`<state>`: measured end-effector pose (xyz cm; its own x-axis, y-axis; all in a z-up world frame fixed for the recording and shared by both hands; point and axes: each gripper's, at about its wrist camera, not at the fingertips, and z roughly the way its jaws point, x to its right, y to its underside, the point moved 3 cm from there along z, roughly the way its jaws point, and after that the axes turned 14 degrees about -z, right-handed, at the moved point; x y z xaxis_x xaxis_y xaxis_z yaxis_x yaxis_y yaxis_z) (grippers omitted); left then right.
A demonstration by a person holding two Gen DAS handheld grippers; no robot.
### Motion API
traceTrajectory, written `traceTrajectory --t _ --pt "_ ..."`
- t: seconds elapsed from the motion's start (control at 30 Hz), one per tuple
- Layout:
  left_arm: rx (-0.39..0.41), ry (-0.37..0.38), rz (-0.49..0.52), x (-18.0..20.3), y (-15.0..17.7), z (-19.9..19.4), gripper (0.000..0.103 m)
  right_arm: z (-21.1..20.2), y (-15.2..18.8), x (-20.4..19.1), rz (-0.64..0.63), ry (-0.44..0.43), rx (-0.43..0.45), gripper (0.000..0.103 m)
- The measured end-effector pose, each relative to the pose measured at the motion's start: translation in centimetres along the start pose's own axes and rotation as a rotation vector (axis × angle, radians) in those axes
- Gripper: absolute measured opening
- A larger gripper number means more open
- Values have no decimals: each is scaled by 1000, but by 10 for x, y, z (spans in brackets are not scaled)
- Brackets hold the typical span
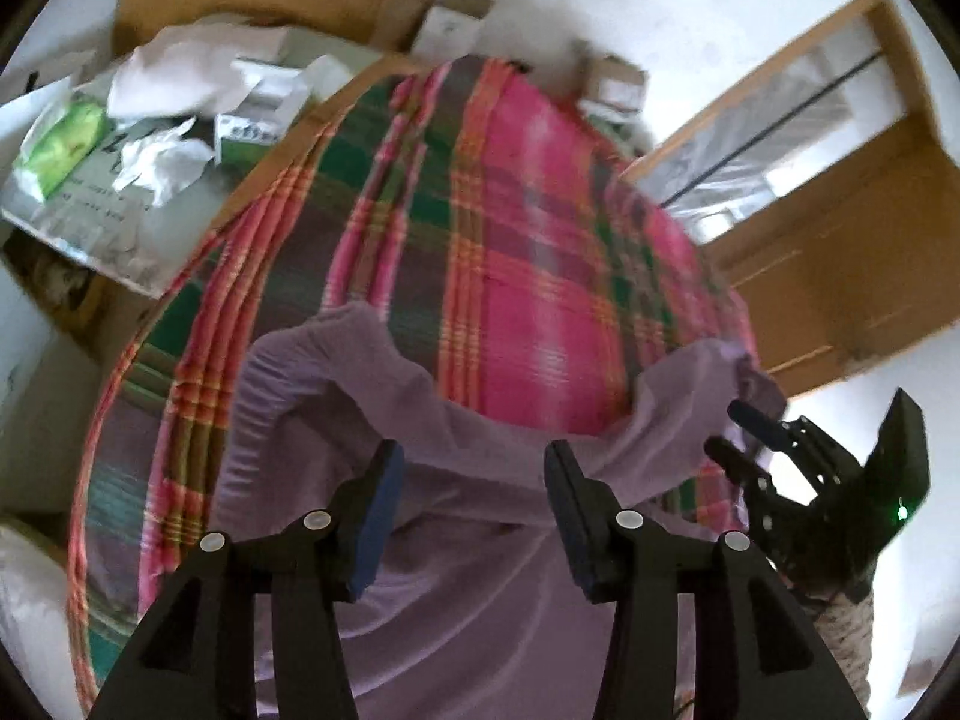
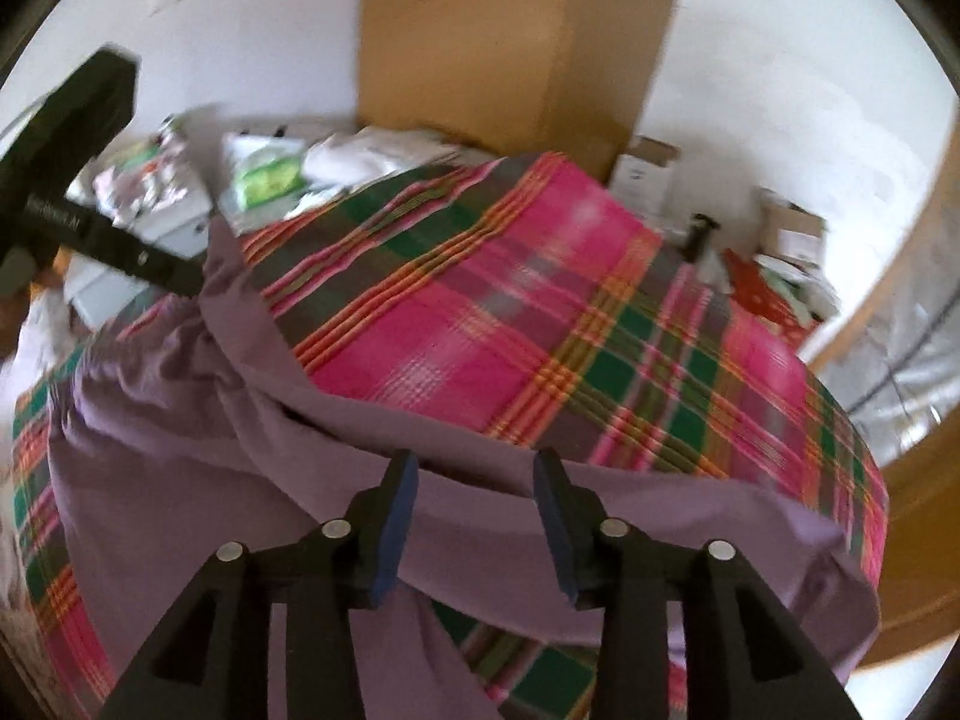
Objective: Fold clothes
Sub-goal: 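Grasp the blanket edge with the left gripper while the right gripper grasps beside it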
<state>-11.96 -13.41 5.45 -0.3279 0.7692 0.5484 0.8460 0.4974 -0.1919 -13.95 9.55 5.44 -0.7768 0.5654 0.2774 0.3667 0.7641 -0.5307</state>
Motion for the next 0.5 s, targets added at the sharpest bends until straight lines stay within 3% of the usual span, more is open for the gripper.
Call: traceTrajectory --t 0.13,0.5 --pt "-64 1 -65 -9 -7 6 50 17 -7 -6 -73 -46 -27 45" --pt "-125 -33 -210 -36 -24 33 50 52 -16 -28 -276 -153 -86 46"
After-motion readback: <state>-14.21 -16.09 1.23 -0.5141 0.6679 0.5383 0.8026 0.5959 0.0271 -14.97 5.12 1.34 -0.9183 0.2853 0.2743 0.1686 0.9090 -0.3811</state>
